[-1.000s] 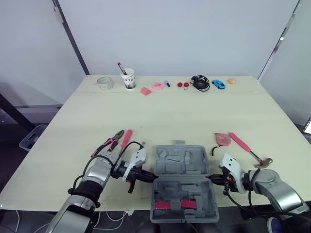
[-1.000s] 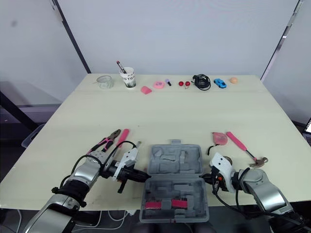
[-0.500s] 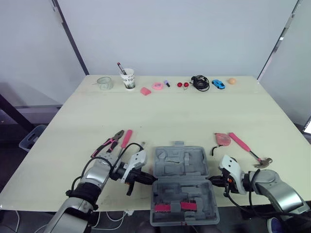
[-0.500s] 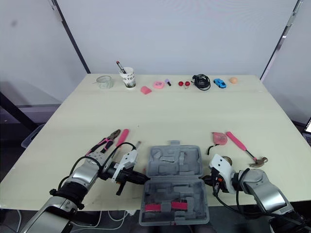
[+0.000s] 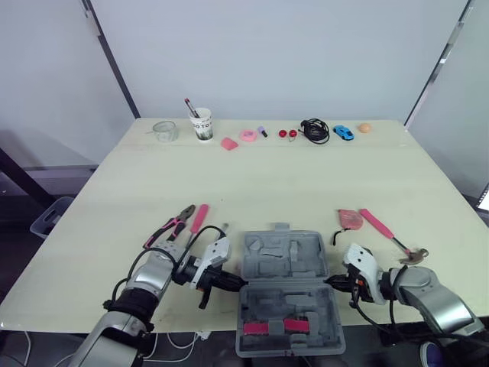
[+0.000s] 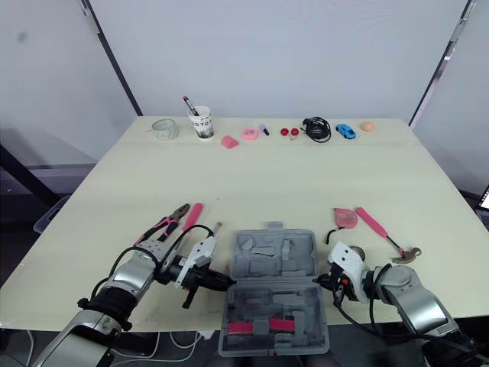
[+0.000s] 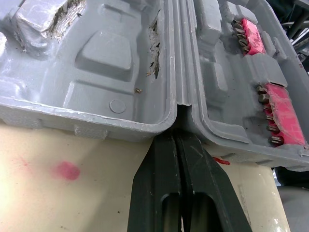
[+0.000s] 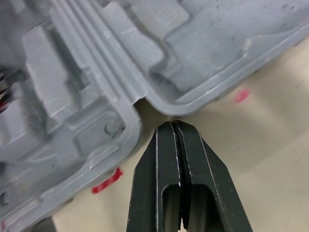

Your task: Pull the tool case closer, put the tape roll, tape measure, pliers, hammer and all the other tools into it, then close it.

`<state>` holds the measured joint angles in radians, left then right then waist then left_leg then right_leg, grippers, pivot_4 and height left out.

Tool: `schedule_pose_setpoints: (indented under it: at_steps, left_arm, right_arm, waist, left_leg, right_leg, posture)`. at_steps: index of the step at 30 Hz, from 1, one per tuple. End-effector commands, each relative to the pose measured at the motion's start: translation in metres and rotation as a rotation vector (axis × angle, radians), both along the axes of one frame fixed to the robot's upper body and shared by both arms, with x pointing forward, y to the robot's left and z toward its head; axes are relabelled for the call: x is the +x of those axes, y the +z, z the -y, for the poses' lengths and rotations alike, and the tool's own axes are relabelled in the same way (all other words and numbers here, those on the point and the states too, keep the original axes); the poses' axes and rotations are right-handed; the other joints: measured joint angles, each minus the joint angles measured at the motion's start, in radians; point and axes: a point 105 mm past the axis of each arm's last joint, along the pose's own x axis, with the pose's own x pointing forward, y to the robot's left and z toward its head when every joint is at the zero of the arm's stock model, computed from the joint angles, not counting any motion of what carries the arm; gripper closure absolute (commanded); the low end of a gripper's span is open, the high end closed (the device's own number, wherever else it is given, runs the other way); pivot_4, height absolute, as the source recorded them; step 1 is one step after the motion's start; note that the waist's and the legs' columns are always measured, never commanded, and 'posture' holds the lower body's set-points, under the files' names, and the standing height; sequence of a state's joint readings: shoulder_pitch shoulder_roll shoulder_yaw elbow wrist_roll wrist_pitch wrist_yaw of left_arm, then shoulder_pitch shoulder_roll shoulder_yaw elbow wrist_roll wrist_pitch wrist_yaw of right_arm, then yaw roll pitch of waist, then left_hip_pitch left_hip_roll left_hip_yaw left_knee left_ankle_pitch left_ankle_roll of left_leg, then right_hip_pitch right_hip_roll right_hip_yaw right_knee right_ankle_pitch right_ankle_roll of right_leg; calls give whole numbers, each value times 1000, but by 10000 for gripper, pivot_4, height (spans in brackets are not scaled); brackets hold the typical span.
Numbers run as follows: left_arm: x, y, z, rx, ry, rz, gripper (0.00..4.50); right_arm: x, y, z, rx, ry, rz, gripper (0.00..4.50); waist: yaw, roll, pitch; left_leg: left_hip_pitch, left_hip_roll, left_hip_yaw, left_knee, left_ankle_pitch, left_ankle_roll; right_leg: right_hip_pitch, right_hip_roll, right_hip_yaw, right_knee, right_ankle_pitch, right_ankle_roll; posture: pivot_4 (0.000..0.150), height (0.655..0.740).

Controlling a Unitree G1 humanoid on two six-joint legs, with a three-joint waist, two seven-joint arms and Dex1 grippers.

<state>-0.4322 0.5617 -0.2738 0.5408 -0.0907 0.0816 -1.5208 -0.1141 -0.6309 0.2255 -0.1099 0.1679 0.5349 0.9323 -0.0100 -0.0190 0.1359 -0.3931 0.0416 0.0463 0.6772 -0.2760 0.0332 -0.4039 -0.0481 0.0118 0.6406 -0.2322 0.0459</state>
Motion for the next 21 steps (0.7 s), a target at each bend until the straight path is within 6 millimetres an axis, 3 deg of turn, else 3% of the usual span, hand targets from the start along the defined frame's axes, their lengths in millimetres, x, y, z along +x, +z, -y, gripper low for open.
schedule_pose_setpoints:
  at_steps: [1,14,21]
  left_arm:
    - [-12,-13,-4,36,-26,-57,44269]
    - [-13,-15,-7,45,-22,-55,44269]
    - [-6,-9,-12,41,20,2,44269]
  right_arm:
    - [0,6,1,1,19,21,45000]
    - [3,6,-1,3,15,42,45000]
    - [-1,6,13,-15,-9,41,45000]
  waist:
    - [0,0,0]
    - [0,0,0]
    - [0,0,0]
  left_leg:
    - [0,0,0,0,0,0]
    - [0,0,0,0,0,0]
    - [0,0,0,0,0,0]
  right_leg:
    - [0,0,0,0,0,0]
    - [0,0,0,0,0,0]
    - [0,0,0,0,0,0]
  posture:
    - [1500,7400]
    - [1500,7400]
    - [1500,7400]
